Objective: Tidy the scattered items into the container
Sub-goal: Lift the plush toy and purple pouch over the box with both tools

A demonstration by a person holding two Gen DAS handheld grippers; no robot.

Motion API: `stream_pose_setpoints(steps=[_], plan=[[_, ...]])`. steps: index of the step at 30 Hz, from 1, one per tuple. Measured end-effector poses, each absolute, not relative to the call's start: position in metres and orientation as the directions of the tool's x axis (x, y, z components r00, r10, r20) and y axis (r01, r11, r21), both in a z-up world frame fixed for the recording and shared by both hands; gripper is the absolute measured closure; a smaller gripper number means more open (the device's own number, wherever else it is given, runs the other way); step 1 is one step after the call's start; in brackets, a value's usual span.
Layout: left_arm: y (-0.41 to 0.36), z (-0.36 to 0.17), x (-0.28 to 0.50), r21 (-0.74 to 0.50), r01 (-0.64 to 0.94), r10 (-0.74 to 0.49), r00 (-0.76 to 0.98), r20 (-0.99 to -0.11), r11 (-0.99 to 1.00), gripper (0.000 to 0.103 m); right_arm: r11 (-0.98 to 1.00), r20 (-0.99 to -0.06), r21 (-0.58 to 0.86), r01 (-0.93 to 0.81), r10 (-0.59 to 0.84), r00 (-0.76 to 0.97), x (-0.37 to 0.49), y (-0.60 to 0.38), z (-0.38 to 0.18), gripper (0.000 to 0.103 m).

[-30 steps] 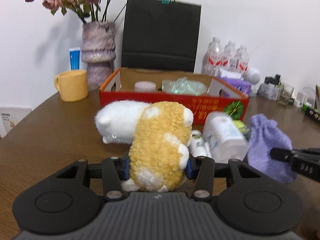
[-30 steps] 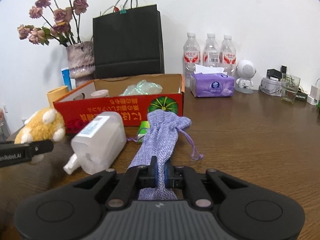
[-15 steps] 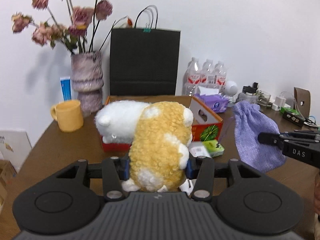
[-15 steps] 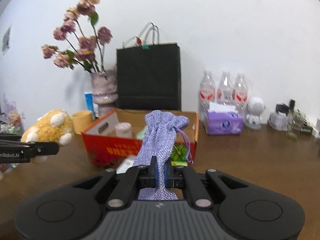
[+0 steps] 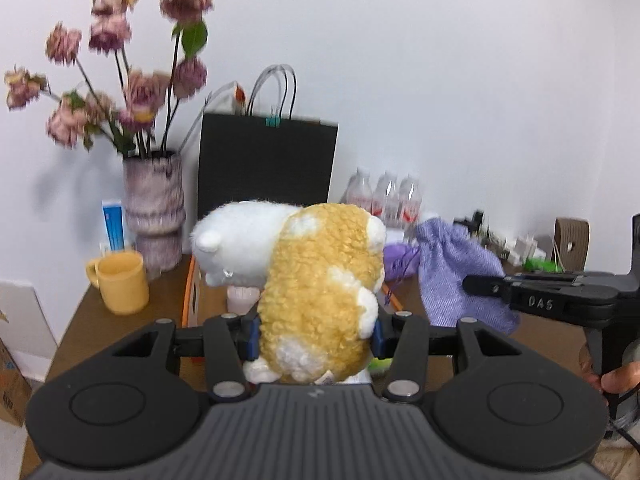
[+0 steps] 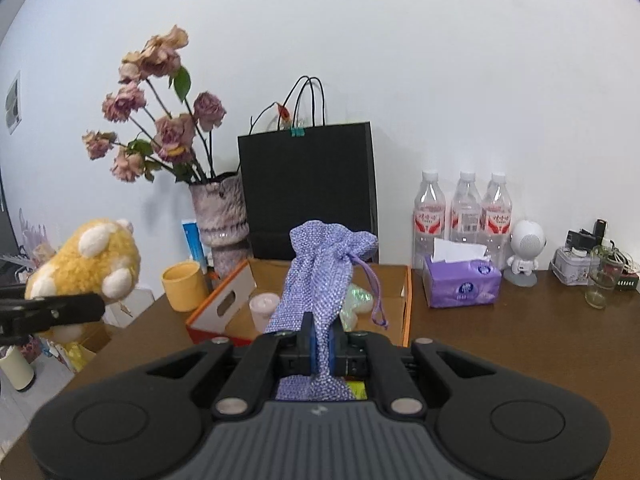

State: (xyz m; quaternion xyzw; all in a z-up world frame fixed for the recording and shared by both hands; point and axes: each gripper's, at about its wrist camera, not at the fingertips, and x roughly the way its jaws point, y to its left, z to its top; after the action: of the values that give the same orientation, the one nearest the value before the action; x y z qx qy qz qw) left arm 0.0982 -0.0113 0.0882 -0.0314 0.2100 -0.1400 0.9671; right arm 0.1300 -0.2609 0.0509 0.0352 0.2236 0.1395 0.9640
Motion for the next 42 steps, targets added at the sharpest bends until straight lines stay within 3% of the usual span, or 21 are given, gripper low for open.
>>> stream_pose_setpoints(steps=[9,18,42], plan=[[-0.014,0.138,0.123,-0.182,0.235,-0.286,0.896,-0.341,0.955,0.055,0.959,-0.435,0.091,-0.269,0.281,0.855,0.161,-0.245,0.089,0.098],[-0.026,0.153,0.161,-0.184,0.190,-0.248,0.891,-0.380,0.964,0.055,0.953,-0.506,0.116,-0.281,0.300,0.809,0.201,-0.232,0.095,0.098],[-0.034,0.084,0.278,-0.218,0.115,-0.217,0.815,-0.538,0.969,0.055,0.952,-0.650,0.146,-0.267,0.296,0.700,0.306,-0.225,0.015,0.098]])
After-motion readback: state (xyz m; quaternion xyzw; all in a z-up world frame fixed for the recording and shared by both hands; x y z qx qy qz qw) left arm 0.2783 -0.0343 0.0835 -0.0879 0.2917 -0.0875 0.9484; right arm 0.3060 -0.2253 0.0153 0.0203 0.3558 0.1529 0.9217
